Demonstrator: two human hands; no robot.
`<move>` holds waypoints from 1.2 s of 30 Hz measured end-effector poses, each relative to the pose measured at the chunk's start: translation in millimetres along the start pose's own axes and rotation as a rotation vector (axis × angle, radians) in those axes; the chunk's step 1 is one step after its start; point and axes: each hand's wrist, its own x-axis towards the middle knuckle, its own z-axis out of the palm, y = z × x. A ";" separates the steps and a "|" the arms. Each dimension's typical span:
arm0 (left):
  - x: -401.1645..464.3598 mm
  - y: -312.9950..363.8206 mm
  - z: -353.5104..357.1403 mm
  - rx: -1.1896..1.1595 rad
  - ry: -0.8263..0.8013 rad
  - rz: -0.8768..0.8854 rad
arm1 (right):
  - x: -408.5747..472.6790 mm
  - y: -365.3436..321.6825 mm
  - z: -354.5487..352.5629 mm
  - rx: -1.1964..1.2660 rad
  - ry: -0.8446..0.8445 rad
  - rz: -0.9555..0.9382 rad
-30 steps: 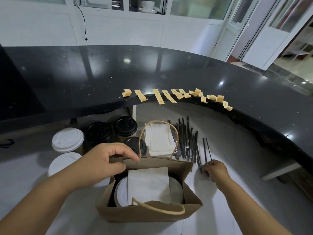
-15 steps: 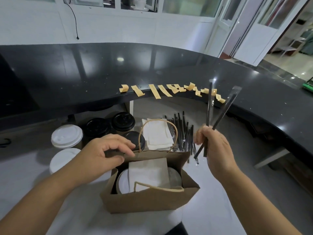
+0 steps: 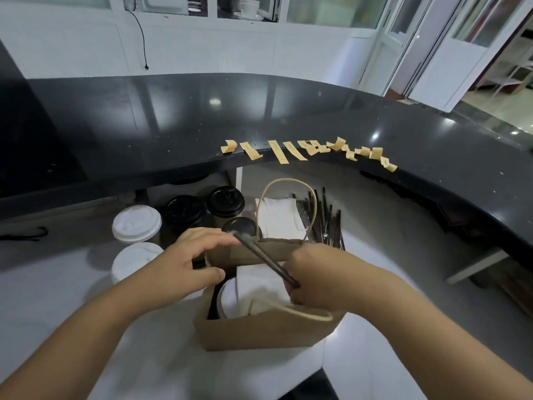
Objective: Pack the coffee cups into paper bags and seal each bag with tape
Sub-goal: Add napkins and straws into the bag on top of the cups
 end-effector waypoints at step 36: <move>-45.9 -25.7 23.4 -0.054 -0.107 -0.174 | -36.9 62.6 67.2 0.876 0.427 -0.014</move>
